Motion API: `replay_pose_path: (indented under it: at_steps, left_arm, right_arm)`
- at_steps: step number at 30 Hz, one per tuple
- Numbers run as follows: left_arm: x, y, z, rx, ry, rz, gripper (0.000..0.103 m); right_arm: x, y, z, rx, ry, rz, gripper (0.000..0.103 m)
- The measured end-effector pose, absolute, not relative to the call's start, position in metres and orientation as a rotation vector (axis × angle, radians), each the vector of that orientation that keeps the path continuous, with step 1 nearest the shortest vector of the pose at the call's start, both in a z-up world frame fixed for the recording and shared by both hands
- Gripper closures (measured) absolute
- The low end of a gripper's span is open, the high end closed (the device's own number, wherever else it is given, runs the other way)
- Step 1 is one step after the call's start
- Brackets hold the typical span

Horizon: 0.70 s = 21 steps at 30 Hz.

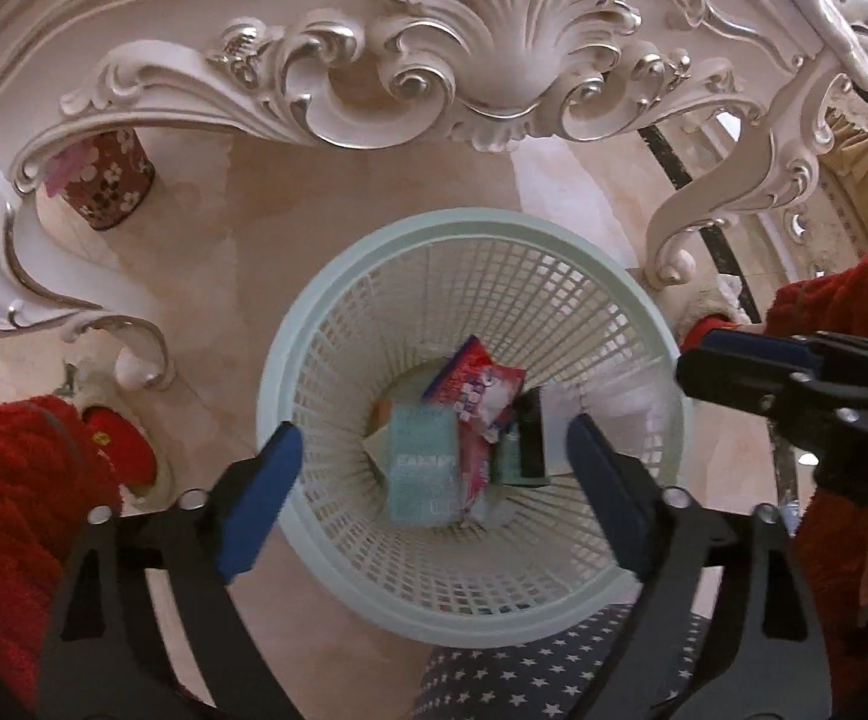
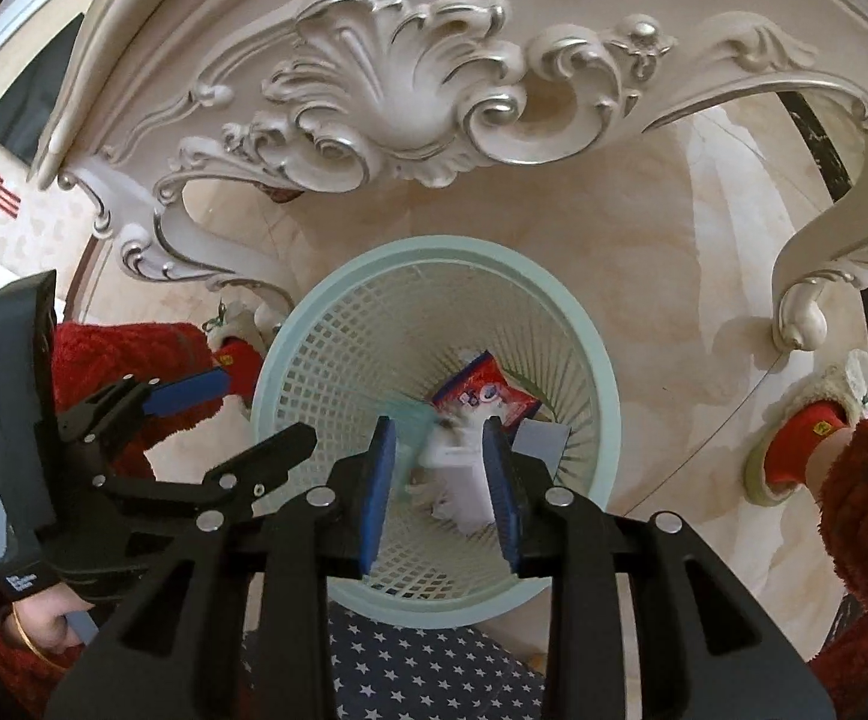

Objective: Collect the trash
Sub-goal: 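Lift both open tools from the wastebasket back toward the table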

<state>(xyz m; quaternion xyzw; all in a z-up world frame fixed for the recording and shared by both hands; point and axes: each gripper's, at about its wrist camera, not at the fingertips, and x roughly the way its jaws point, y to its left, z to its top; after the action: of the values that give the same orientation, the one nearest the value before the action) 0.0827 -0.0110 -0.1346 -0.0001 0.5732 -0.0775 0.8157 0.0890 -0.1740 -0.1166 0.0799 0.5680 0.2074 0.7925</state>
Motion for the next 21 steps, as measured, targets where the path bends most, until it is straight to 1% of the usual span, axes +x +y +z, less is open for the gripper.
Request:
replay_pose_path:
  at_steps: [1,2,4,17,21]
  left_arm:
    - [0.0830,-0.0107,-0.1350,-0.001,1.225,-0.164,0.011]
    - [0.0835,-0.0101,-0.1357,-0.004,1.229,-0.161,0.010]
    - [0.0839,-0.0087,-0.1363,-0.010,1.231,-0.161,0.010]
    - [0.0831,-0.0094,-0.1425,-0.064,1.263,-0.215,0.010]
    - [0.0802,-0.0112,-0.1410,-0.072,1.269,-0.248,0.010]
  right_arm:
    - [0.0887,-0.1742,-0.1168,0.168,1.218,0.434,0.036]
    - [0.0882,-0.1751,-0.1159,0.164,1.208,0.423,0.031]
    - [0.0874,-0.1746,-0.1140,0.162,1.195,0.422,0.030]
    - [0.0873,-0.1713,-0.1240,0.166,1.255,0.442,0.030]
    - [0.0853,-0.1731,-0.1183,0.199,1.233,0.476,0.030]
